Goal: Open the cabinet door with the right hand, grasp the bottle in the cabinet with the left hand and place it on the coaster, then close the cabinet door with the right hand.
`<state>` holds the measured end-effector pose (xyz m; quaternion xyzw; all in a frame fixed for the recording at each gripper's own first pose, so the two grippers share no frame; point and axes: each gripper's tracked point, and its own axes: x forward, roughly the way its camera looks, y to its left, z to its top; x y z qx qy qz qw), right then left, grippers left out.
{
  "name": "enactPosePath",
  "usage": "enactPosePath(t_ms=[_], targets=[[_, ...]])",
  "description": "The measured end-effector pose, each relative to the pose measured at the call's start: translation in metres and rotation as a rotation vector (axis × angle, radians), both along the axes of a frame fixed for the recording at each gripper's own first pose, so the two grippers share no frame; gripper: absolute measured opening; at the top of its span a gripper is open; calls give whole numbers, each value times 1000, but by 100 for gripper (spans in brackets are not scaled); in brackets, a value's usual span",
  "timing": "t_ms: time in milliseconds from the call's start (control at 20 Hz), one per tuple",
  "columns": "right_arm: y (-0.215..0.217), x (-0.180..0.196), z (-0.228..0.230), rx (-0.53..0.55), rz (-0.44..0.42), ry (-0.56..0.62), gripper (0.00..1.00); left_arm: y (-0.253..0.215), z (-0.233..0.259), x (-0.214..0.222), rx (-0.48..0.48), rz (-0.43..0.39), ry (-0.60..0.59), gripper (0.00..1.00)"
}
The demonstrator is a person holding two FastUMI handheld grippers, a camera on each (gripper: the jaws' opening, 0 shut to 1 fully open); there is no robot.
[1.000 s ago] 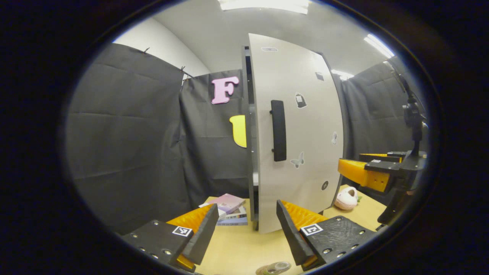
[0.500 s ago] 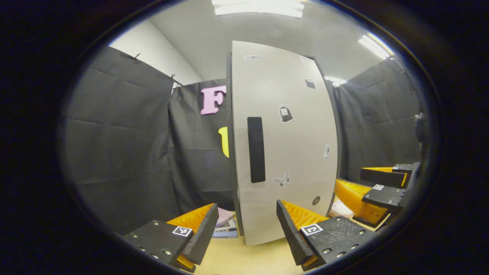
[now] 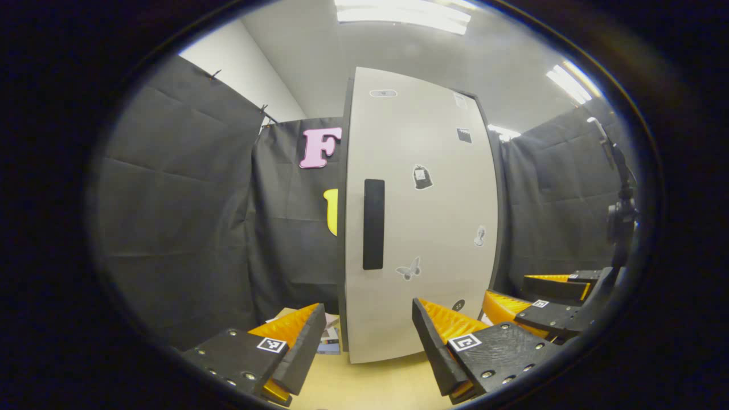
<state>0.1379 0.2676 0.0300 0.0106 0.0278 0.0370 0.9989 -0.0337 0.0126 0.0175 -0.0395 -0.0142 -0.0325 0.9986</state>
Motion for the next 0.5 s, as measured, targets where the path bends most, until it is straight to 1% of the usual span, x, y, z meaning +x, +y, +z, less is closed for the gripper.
enactPosePath(t_ms=[100, 200, 350, 400, 450, 500], targets=[[3, -1, 0, 9, 6, 5, 95, 2, 0, -6, 7, 5, 3, 83], [5, -2, 3, 29, 11, 3, 95, -3, 2, -8, 17, -8, 0, 91], [7, -5, 8, 33, 14, 1, 95, -9, 6, -14, 39, -21, -7, 91], [8, -5, 9, 29, 16, -1, 95, -11, 6, -16, 49, -22, -6, 87], [9, -6, 10, 24, 17, -3, 95, -12, 8, -18, 59, -19, -14, 87], [10, -6, 10, 23, 20, -4, 95, -12, 10, -20, 63, -16, -22, 91]])
